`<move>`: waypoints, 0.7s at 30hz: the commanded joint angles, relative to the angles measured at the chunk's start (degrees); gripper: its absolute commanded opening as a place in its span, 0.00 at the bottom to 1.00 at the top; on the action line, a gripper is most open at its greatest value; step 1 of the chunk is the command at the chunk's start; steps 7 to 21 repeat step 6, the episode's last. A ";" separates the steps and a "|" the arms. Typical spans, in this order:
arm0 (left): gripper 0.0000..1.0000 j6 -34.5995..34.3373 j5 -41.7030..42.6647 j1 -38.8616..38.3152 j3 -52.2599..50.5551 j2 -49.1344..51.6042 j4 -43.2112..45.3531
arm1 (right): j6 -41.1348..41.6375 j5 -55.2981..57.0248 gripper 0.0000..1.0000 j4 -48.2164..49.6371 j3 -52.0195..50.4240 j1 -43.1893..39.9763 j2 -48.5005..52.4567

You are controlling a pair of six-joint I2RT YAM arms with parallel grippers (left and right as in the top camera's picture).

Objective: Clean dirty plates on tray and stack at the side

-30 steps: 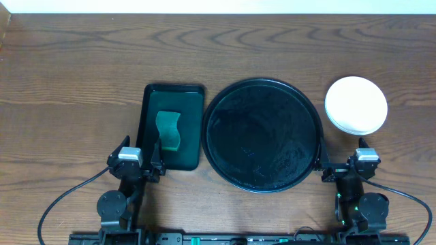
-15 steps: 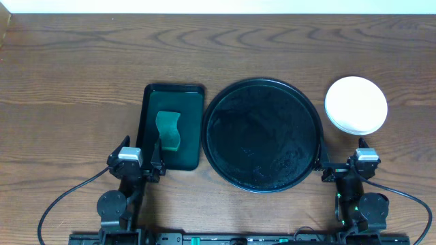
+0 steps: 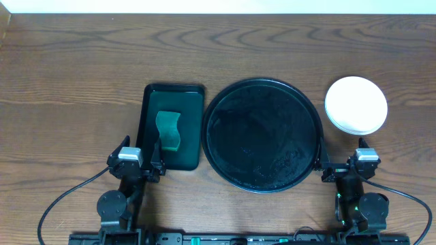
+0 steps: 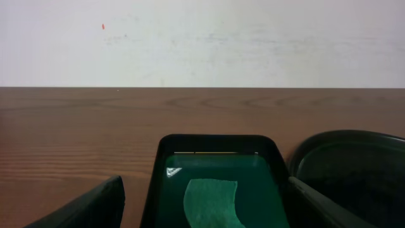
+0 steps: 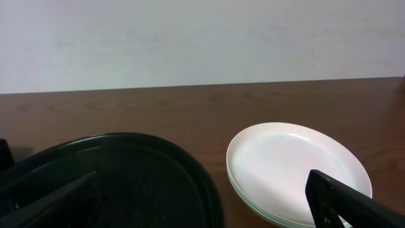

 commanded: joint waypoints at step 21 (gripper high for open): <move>0.80 0.76 2.43 -0.20 -0.66 -0.17 -2.36 | 0.50 0.33 0.99 -0.20 -0.07 0.44 -0.17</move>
